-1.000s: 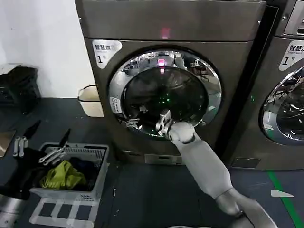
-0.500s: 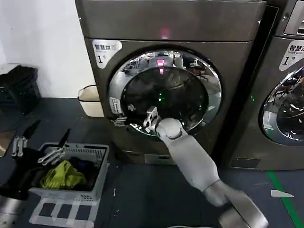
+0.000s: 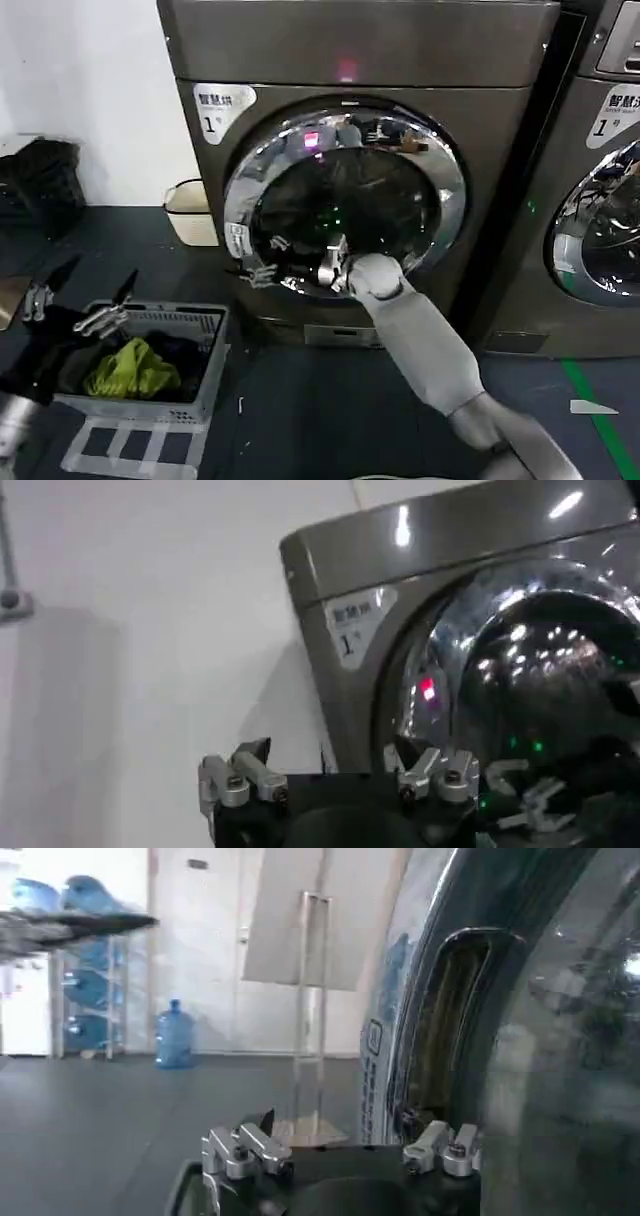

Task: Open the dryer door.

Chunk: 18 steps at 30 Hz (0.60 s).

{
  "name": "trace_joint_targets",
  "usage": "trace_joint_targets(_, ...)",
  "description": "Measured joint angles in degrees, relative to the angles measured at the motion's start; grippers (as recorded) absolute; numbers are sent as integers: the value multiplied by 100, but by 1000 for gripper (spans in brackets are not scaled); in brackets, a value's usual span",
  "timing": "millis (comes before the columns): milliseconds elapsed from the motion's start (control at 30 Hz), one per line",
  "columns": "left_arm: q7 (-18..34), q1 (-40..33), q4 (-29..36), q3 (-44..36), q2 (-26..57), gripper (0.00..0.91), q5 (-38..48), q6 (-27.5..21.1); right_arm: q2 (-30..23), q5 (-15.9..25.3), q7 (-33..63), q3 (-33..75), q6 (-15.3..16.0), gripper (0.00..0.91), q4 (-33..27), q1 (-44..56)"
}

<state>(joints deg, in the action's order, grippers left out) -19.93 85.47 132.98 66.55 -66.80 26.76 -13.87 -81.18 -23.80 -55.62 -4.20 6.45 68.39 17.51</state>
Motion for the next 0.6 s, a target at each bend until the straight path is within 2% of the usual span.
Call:
trace_joint_targets(133, -359, -225, -346, 25, 289, 907, 514, -130, 132, -19, -456, 101, 16, 907, 175, 153)
trace_joint_targets(300, -565, -457, -769, -26, 665, 907, 906, 87, 260, -20, -952, 206, 15, 907, 369, 310)
trace_joint_targets(600, -422, -946, -1644, -369, 1475, 907, 1564, 289, 427, -65, -1815, 399, 31, 907, 650, 524)
